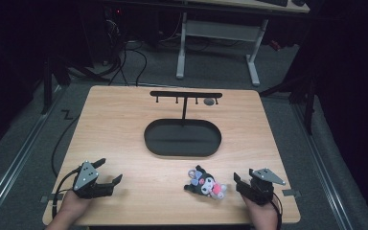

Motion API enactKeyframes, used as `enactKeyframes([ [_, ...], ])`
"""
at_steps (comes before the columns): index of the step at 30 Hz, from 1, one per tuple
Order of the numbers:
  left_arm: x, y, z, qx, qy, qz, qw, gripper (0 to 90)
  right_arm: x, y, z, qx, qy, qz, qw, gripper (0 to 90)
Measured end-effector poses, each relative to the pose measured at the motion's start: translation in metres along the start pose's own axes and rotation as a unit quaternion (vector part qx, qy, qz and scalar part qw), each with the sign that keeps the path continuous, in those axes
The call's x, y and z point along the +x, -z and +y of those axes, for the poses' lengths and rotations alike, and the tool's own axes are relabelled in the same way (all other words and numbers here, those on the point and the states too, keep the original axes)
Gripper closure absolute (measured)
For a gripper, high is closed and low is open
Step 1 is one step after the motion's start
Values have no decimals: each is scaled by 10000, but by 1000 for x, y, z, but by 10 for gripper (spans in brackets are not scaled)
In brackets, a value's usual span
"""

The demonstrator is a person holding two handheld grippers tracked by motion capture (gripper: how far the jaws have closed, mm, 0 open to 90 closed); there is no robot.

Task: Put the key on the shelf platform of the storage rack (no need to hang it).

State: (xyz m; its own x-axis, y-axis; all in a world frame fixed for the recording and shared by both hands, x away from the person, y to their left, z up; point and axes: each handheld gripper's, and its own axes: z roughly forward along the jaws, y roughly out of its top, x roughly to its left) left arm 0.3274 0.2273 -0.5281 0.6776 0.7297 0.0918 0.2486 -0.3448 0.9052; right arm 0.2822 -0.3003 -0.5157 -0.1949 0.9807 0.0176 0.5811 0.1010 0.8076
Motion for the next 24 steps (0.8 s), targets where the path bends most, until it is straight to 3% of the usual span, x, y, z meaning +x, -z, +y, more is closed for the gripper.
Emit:
enactKeyframes([
  [11,0,-1,0,27,-4,-9,10000,155,15,3,2,-33,208,148,9997,351],
  [19,0,-1,0,27,-12,-7,10000,155,36,13,10,-277,415,365,9981,371],
  [24,0,-1,1,40,-10,-7,10000,155,53,21,15,-436,614,619,9952,387],
])
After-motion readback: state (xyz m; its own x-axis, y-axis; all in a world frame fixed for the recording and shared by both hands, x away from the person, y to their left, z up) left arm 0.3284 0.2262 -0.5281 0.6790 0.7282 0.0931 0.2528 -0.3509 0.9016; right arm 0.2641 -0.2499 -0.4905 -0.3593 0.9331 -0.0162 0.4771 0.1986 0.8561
